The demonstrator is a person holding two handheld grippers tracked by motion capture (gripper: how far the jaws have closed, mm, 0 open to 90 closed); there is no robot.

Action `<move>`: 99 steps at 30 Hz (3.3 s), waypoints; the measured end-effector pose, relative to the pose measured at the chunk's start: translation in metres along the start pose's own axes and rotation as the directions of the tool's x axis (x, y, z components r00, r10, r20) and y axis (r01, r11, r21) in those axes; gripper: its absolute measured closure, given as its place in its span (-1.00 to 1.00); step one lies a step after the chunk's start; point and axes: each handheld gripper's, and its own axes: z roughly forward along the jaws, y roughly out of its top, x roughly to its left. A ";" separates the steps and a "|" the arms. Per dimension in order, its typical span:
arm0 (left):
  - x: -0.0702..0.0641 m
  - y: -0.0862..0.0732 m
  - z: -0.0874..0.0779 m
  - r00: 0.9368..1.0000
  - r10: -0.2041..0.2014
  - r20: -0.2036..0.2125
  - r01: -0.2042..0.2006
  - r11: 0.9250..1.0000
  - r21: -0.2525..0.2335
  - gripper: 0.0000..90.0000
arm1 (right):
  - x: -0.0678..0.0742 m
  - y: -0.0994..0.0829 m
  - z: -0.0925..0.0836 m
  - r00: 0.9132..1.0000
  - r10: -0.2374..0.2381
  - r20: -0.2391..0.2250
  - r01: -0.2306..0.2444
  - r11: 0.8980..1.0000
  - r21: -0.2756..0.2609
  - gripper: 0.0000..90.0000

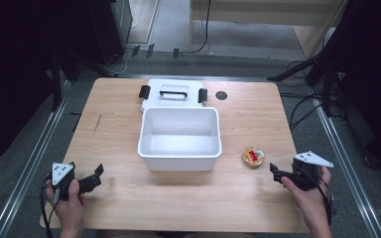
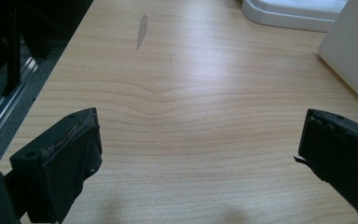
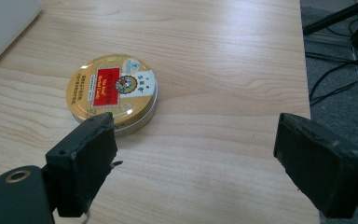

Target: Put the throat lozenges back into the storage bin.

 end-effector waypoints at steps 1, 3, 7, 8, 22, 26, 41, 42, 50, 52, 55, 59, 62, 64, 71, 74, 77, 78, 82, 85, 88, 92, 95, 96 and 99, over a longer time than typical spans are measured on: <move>0.000 0.000 0.000 1.000 -0.001 0.000 0.001 1.000 0.000 -1.00 | 0.000 0.002 0.000 1.000 -0.004 0.000 0.004 1.000 0.008 -0.71; 0.000 0.000 0.000 1.000 0.000 0.001 0.000 1.000 0.000 -1.00 | 0.002 0.012 0.002 1.000 -0.024 0.002 0.024 0.999 0.048 -0.71; 0.000 0.000 0.000 1.000 0.000 0.000 0.000 1.000 0.001 -1.00 | 0.004 0.020 0.004 0.999 -0.046 -0.005 0.046 0.995 0.084 -0.71; 0.000 0.000 0.000 1.000 -0.001 0.000 0.001 1.000 0.001 -1.00 | 0.005 0.022 0.004 0.999 -0.053 -0.008 0.054 0.994 0.097 -0.71; 0.001 0.000 0.000 1.000 -0.006 0.004 0.006 1.000 0.002 -1.00 | 0.016 0.047 0.019 0.994 -0.102 -0.042 0.110 0.960 0.256 -0.71; 0.001 0.000 0.000 1.000 -0.006 0.003 0.006 1.000 0.003 -1.00 | 0.020 0.054 0.023 0.991 -0.118 -0.067 0.133 0.942 0.307 -0.71; 0.001 0.000 0.000 1.000 -0.007 0.002 0.007 1.000 0.003 -1.00 | 0.034 0.071 0.034 0.979 -0.176 -0.106 0.205 0.880 0.429 -0.79; 0.001 0.000 0.000 1.000 -0.007 0.002 0.007 1.000 0.003 -1.00 | 0.034 0.071 0.034 0.979 -0.176 -0.106 0.205 0.880 0.429 -0.79; 0.001 0.000 0.000 1.000 -0.007 0.002 0.007 1.000 0.003 -1.00 | 0.047 0.077 0.044 0.964 -0.226 -0.143 0.268 0.827 0.495 -0.95; 0.001 0.000 0.000 1.000 -0.006 0.002 0.006 1.000 0.003 -1.00 | 0.051 0.078 0.046 0.960 -0.233 -0.152 0.278 0.816 0.507 -0.97; 0.001 0.000 0.000 1.000 -0.006 0.003 0.006 1.000 0.003 -1.00 | 0.054 0.080 0.048 0.958 -0.241 -0.156 0.287 0.806 0.518 -0.98; 0.001 0.000 0.000 1.000 -0.007 0.003 0.007 1.000 0.003 -1.00 | 0.057 0.083 0.053 0.955 -0.250 -0.157 0.295 0.792 0.534 -0.98; 0.001 0.000 0.000 1.000 -0.008 0.003 0.008 1.000 0.003 -1.00 | 0.060 0.085 0.059 0.953 -0.262 -0.150 0.301 0.777 0.554 -0.98; 0.001 0.000 0.000 1.000 -0.009 0.004 0.009 1.000 0.003 -1.00 | 0.062 0.086 0.063 0.953 -0.264 -0.151 0.302 0.773 0.558 -0.98; 0.001 0.000 0.000 1.000 -0.009 0.004 0.009 1.000 0.005 -1.00 | 0.066 0.090 0.072 0.955 -0.258 -0.148 0.295 0.762 0.577 -0.98; 0.001 0.000 0.000 1.000 -0.008 0.003 0.008 1.000 0.006 -1.00 | 0.067 0.091 0.076 0.956 -0.255 -0.145 0.291 0.759 0.582 -0.98; 0.001 0.000 0.000 1.000 -0.008 0.003 0.008 1.000 0.006 -1.00 | 0.067 0.092 0.079 0.958 -0.251 -0.141 0.285 0.757 0.587 -0.98; 0.001 0.000 0.000 1.000 -0.008 0.004 0.008 1.000 0.005 -1.00 | 0.067 0.092 0.080 0.959 -0.249 -0.138 0.281 0.757 0.590 -0.98; 0.001 0.000 0.000 1.000 -0.009 0.005 0.009 1.000 0.007 -1.00 | 0.066 0.092 0.086 0.965 -0.231 -0.124 0.258 0.754 0.604 -0.98; 0.001 0.000 0.000 1.000 -0.009 0.006 0.009 1.000 0.007 -1.00 | 0.067 0.091 0.088 0.968 -0.223 -0.119 0.248 0.751 0.613 -0.98; 0.001 0.000 0.000 1.000 -0.009 0.006 0.009 1.000 0.008 -1.00 | 0.067 0.091 0.093 0.970 -0.213 -0.113 0.236 0.745 0.623 -0.98; 0.001 0.000 0.000 1.000 -0.008 0.006 0.008 1.000 0.008 -1.00 | 0.067 0.090 0.099 0.973 -0.207 -0.106 0.226 0.737 0.637 -0.98; 0.001 0.000 0.000 1.000 -0.008 0.005 0.008 1.000 0.006 -1.00 | 0.068 0.089 0.101 0.973 -0.204 -0.103 0.221 0.731 0.646 -0.98; 0.001 0.000 0.000 1.000 -0.008 0.006 0.008 1.000 0.007 -1.00 | 0.069 0.088 0.102 0.974 -0.203 -0.100 0.218 0.729 0.649 -0.98; 0.001 0.000 0.000 1.000 -0.008 0.006 0.008 1.000 0.007 -1.00 | 0.069 0.086 0.105 0.975 -0.200 -0.092 0.210 0.720 0.661 -0.92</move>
